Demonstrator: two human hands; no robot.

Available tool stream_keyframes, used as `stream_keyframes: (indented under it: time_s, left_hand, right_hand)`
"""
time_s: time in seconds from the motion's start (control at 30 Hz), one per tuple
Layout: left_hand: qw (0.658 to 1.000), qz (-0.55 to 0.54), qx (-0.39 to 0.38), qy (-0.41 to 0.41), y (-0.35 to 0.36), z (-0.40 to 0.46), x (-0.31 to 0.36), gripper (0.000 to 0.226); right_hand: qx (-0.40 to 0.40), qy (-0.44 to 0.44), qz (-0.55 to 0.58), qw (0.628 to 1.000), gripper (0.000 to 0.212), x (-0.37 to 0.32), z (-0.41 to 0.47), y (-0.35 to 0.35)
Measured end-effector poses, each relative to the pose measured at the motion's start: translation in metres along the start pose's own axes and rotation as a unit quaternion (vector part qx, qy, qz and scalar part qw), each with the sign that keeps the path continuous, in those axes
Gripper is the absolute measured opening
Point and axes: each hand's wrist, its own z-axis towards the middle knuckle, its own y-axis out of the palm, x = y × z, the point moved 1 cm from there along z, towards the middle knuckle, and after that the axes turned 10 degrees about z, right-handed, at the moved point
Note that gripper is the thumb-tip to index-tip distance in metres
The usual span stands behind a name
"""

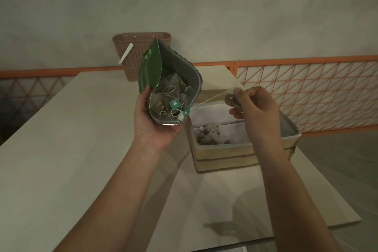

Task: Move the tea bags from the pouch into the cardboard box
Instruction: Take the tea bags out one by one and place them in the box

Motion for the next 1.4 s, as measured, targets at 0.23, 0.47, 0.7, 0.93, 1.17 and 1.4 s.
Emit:
stream_keyframes:
  time_s: [0.23, 0.47, 0.7, 0.93, 1.17, 1.4]
  left_hand:
    - [1.0, 0.003, 0.005, 0.001, 0.001, -0.003, -0.001, 0.051]
    - [1.0, 0.003, 0.005, 0.005, 0.0, -0.002, 0.001, 0.052]
    - [1.0, -0.004, 0.01, 0.003, 0.001, -0.004, 0.0, 0.05]
    - [1.0, -0.011, 0.002, -0.008, 0.0, -0.002, 0.002, 0.053]
    - [0.999, 0.015, 0.028, -0.014, 0.0, -0.002, 0.003, 0.058]
    - [0.998, 0.034, 0.05, -0.012, 0.002, -0.008, 0.002, 0.053]
  right_hand:
    - [-0.047, -0.044, -0.291, 0.955, 0.014, 0.026, 0.017, 0.001]
    - [-0.09, 0.048, -0.547, 0.831, 0.023, 0.029, 0.028, 0.001]
    - [-0.249, 0.072, -0.421, 0.869, 0.021, 0.036, 0.026, 0.003]
    - [-0.211, -0.007, -0.364, 0.907, 0.013, 0.015, 0.016, 0.015]
    - [-0.158, -0.125, -0.202, 0.959, 0.02, -0.011, -0.004, 0.061]
    - [-0.121, -0.122, -0.381, 0.908, 0.054, -0.001, -0.005, 0.094]
